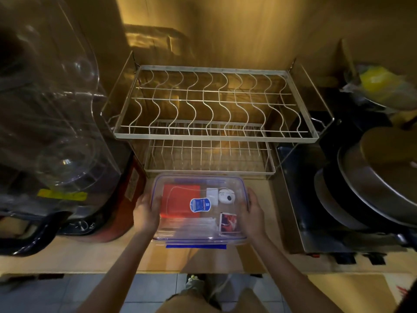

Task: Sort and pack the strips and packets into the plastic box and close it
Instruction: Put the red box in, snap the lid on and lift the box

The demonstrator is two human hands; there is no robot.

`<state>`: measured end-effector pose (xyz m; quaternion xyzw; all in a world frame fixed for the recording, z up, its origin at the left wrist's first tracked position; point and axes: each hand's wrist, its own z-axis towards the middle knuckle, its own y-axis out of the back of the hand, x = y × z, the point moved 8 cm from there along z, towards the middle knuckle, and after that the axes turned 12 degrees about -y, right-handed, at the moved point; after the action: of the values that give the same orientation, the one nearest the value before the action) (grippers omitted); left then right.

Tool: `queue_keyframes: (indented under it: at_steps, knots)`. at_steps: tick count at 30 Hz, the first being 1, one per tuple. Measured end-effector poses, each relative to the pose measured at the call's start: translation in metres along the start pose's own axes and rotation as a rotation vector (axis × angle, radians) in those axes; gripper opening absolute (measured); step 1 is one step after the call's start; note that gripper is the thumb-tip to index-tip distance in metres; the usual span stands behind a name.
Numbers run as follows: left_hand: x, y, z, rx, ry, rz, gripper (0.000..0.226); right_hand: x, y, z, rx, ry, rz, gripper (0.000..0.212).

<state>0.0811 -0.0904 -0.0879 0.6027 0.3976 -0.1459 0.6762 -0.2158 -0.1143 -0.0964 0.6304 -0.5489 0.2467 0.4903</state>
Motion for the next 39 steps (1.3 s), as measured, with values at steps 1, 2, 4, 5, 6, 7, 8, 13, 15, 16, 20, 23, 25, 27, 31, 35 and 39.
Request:
queue_keyframes:
  at_steps: [1, 2, 4, 5, 6, 7, 8, 13, 15, 16, 20, 23, 25, 27, 31, 35, 39]
  knots:
    - [0.0, 0.001, 0.0, -0.014, -0.005, 0.004, 0.037, -0.001, -0.002, 0.0, 0.01, 0.001, -0.002, 0.037]
    - [0.001, 0.001, 0.001, -0.028, -0.008, 0.008, 0.036, 0.0, -0.003, 0.0, 0.022, 0.003, 0.001, 0.039]
    - [0.001, 0.002, 0.001, -0.054, 0.004, 0.004, 0.036, -0.001, -0.004, 0.005, 0.02, 0.009, -0.017, 0.04]
    - [0.002, 0.003, 0.001, -0.069, 0.016, -0.002, 0.036, -0.001, -0.003, 0.006, 0.014, 0.016, -0.038, 0.04]
    - [0.003, 0.004, 0.0, -0.081, 0.032, -0.005, 0.036, -0.001, -0.003, 0.008, 0.007, 0.026, -0.064, 0.041]
    - [0.003, 0.005, -0.001, -0.092, 0.04, -0.011, 0.037, 0.0, -0.004, 0.01, 0.001, 0.033, -0.094, 0.042]
    - [0.002, 0.006, -0.002, -0.099, 0.047, -0.022, 0.039, 0.0, -0.004, 0.01, -0.001, 0.037, -0.123, 0.043]
    - [0.0, 0.008, -0.003, -0.101, 0.052, -0.059, 0.041, 0.003, -0.006, 0.005, -0.017, 0.056, -0.312, 0.046]
    - [0.001, 0.008, -0.001, -0.1, 0.049, -0.053, 0.04, 0.005, -0.005, 0.004, -0.035, 0.086, -0.368, 0.045]
    - [0.002, 0.007, 0.001, -0.094, 0.046, -0.04, 0.04, 0.006, -0.005, 0.005, -0.043, 0.099, -0.382, 0.044]
    - [0.01, 0.005, 0.011, -0.058, 0.092, -0.019, 0.043, 0.01, -0.006, 0.008, -0.072, 0.123, -0.452, 0.045]
    - [0.01, 0.003, 0.012, -0.028, 0.072, 0.022, 0.043, 0.01, -0.008, 0.008, -0.067, 0.099, -0.459, 0.048]
    - [0.011, 0.001, 0.009, -0.015, 0.061, 0.04, 0.045, 0.01, -0.008, 0.008, -0.058, 0.094, -0.44, 0.048]
    - [0.012, -0.001, 0.006, 0.0, 0.073, 0.022, 0.048, 0.011, -0.007, 0.005, -0.046, 0.111, -0.419, 0.045]
    - [0.014, -0.009, -0.002, 0.039, 0.105, -0.004, 0.051, 0.008, -0.005, 0.004, 0.031, 0.14, -0.429, 0.039]
    - [0.013, -0.01, -0.006, 0.026, 0.127, 0.028, 0.049, 0.013, -0.004, 0.01, 0.025, 0.149, -0.56, 0.036]
    - [0.011, -0.008, -0.006, 0.014, 0.102, 0.043, 0.048, 0.049, -0.015, 0.013, -0.14, 0.267, -0.87, 0.048]
